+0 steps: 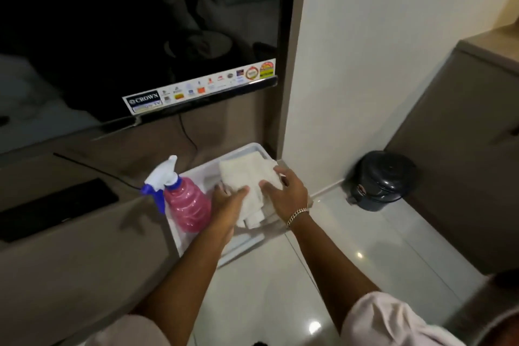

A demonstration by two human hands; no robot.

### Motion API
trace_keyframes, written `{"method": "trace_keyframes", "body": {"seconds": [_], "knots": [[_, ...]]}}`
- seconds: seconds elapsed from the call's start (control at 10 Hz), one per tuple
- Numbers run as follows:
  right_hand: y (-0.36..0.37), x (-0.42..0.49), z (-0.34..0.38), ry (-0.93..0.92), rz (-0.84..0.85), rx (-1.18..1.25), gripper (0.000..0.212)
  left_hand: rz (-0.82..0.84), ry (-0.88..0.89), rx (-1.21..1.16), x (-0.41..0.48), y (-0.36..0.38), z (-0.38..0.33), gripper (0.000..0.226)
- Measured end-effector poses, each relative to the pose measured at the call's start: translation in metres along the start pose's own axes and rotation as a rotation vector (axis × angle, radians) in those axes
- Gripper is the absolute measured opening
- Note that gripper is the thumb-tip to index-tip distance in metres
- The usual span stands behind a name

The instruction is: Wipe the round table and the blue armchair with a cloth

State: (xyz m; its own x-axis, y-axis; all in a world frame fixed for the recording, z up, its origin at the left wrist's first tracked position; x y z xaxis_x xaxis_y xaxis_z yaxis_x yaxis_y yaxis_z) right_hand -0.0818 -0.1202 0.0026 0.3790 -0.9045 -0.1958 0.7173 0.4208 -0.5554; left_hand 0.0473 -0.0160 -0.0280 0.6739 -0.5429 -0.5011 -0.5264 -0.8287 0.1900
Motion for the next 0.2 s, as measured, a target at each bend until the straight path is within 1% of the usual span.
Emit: {"method": "trace_keyframes", "body": {"seconds": [0.1,0.2], "knots": [[0.000,0.017,0.006,-0.048,0.001,-0.297,0.045,0.008,0.036,0.288,0.009,0.009,0.008,0.075],[-0.027,0.003,0.006,-0.151,-0.245,-0.324,0.036,-0.012,0.110,0.536,0.000,0.013,0.021,0.085]]}}
Point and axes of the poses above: each hand's wrist, its own x-axis towards the middle knuckle, its own y-axis out of the palm, z = x × y, the point moved 6 cm from there along x, towards the middle knuckle, and after that the axes turned 15 degrees about -x, right-handed, at the moved point
